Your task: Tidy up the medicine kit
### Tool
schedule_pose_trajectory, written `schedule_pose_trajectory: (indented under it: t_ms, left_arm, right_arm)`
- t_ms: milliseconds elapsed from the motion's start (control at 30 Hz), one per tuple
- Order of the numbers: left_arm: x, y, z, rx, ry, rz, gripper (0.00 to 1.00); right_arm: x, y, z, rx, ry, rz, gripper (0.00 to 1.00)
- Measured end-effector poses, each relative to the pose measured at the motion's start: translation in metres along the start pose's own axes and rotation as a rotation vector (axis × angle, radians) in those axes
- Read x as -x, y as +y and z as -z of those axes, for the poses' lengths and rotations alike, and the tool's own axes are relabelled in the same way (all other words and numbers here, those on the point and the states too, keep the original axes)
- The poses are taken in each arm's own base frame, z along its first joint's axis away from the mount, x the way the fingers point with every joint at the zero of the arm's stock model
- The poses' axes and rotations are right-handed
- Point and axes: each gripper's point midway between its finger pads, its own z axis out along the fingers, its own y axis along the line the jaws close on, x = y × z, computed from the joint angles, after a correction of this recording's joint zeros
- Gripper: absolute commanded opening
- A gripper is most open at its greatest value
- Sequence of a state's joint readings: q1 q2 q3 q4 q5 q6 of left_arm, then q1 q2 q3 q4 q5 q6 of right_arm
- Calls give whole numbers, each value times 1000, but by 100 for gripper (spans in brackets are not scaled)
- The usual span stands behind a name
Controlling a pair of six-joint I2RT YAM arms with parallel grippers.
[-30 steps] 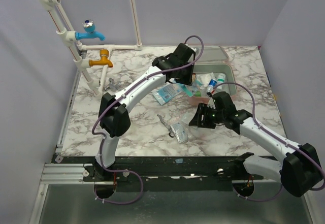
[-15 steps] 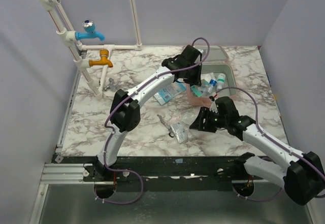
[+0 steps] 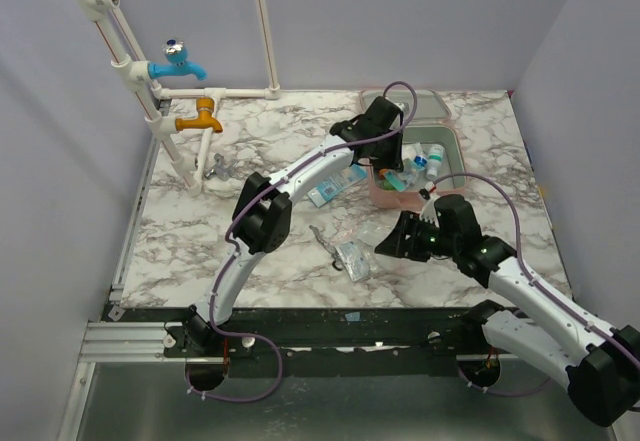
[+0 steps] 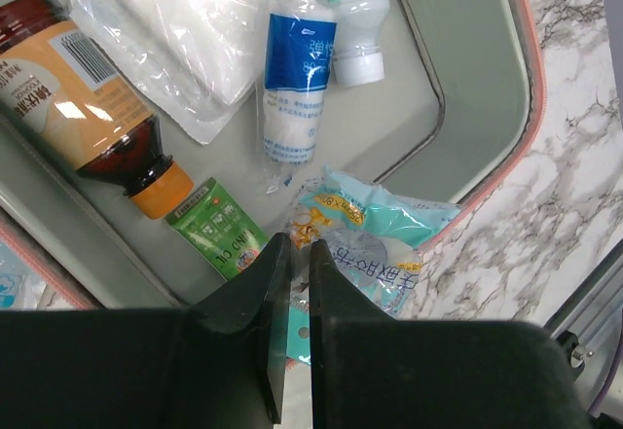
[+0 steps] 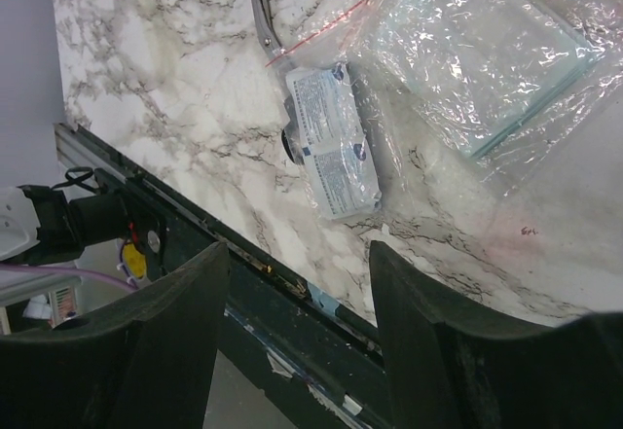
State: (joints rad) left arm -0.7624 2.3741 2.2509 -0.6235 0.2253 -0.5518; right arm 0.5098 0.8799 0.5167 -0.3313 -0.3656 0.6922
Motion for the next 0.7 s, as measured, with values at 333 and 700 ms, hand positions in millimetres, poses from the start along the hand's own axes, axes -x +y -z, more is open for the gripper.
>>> schedule_pose_trajectory:
  t_ms: [333, 700]
  left_arm:
    - [9, 4, -8, 5, -47, -3, 6]
    - [-14, 25, -26, 52, 6, 11, 27]
  right_arm:
    - [0, -1, 1, -7, -6, -18, 64]
    - [-2, -5, -1, -24, 3, -25, 65]
